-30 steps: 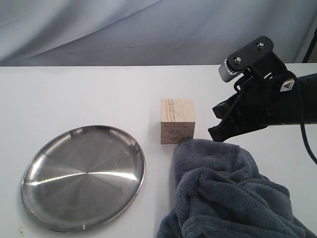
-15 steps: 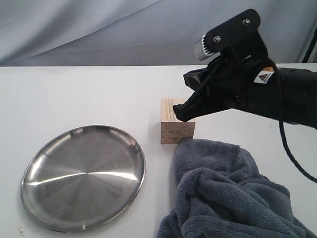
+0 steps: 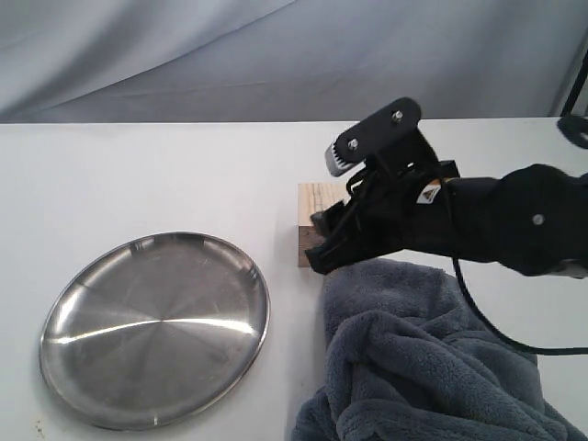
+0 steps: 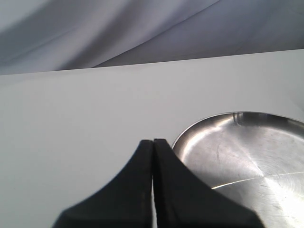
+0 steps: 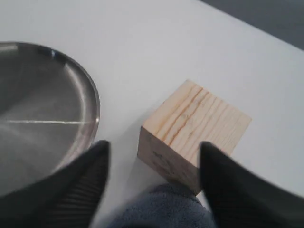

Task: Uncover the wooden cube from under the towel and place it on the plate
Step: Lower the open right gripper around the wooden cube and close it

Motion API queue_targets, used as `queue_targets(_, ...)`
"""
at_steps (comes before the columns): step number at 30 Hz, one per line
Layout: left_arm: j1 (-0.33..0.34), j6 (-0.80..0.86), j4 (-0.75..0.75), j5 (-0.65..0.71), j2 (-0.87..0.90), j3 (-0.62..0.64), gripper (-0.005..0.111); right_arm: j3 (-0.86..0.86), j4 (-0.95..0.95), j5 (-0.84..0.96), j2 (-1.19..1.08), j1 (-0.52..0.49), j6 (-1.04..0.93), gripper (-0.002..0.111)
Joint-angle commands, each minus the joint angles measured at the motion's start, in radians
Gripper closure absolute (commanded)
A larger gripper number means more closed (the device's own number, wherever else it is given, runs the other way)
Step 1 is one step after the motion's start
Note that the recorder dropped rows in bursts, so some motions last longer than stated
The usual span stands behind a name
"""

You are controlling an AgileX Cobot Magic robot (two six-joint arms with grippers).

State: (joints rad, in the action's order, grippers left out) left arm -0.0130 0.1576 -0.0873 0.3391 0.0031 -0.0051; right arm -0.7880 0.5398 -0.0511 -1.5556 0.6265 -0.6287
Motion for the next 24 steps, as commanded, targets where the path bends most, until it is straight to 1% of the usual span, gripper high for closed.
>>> queue_targets(1,0.001,0.001,-0.005,-0.014,-0.003,0.005,0.105,-0.006,-0.018,-0.058,-0.088,0.002,-0.034,0.003)
queue_targets(11,0.001,0.001,-0.005,-0.014,-0.003,0.005,0.105,-0.006,-0.036,-0.190,-0.119,0.002,-0.035,0.003)
queue_targets(13,0.001,0.001,-0.005,-0.014,-0.003,0.005,0.105,-0.006,0.032,-0.237,-0.119,0.002,0.075,0.003)
queue_targets(14,0.001,0.001,-0.005,-0.014,-0.003,0.005,0.105,-0.006,0.100,-0.269,-0.119,0.002,0.186,0.003)
queue_targets(16,0.001,0.001,-0.005,-0.014,-0.003,0.005,0.105,-0.006,0.090,-0.299,-0.130,0.002,0.337,0.003)
queue_targets(20,0.001,0.001,-0.005,-0.014,-0.003,0.005,0.105,-0.018,0.065,-0.322,-0.172,0.002,0.401,0.003)
queue_targets(24,0.001,0.001,-0.005,-0.014,-0.003,0.005,0.105,-0.155,0.070,-0.218,-0.260,0.002,0.401,0.003)
